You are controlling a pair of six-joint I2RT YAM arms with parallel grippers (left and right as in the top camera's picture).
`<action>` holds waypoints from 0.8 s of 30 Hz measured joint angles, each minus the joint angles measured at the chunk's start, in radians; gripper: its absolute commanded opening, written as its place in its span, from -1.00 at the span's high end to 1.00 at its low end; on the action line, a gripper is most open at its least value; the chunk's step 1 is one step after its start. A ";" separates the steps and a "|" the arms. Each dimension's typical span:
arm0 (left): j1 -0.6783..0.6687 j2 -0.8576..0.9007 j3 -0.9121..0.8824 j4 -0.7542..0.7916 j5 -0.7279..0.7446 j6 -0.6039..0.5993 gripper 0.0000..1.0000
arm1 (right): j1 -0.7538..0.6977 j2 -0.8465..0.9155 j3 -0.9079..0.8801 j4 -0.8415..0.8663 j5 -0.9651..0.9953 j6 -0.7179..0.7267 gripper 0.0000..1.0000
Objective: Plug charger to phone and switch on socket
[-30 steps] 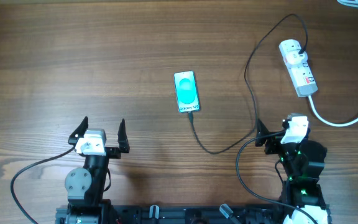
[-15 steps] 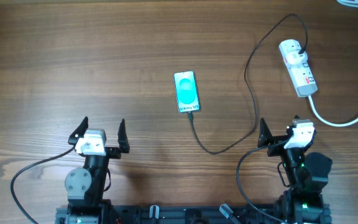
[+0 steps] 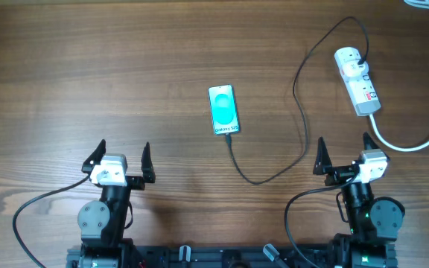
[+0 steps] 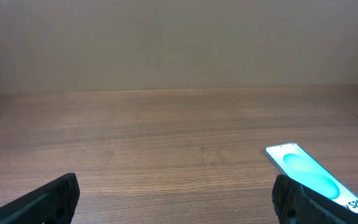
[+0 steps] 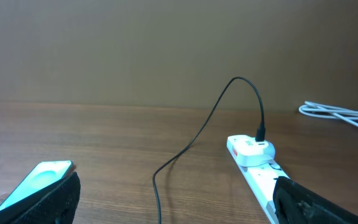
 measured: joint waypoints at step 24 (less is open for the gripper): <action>0.000 0.000 0.000 0.000 0.000 0.000 -1.00 | 0.021 0.000 0.000 0.000 0.000 0.006 -0.99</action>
